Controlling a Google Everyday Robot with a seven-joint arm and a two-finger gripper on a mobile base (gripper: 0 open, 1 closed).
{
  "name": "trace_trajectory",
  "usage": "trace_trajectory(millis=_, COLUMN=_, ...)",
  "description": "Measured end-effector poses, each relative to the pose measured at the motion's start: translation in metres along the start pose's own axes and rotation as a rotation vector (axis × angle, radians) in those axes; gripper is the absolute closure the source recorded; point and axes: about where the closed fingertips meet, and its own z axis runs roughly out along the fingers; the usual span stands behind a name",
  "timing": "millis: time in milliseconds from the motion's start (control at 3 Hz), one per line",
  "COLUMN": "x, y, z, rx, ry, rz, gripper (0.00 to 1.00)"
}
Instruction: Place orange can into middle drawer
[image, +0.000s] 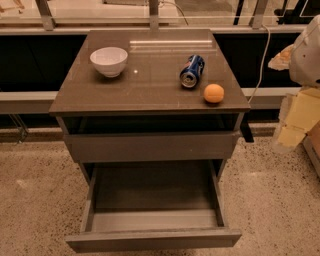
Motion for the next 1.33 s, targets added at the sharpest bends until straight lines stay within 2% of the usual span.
trace_trajectory(millis=333, x=0.000, y=0.000, z=0.000, rx=0.000, ry=0.000, rz=0.000, gripper=0.00)
trace_trajectory(millis=667, x=0.000, y=-0.024, z=0.011, rx=0.037, ry=-0.028, rz=0.007, gripper=0.00)
trace_trajectory(millis=1000, x=-0.003, y=-0.097, z=0.058, rx=0.123, ry=-0.181, rz=0.089, gripper=0.00)
trace_trajectory(millis=1333, x=-0.011, y=-0.136, z=0.092, rx=0.152, ry=-0.302, rz=0.166, gripper=0.00)
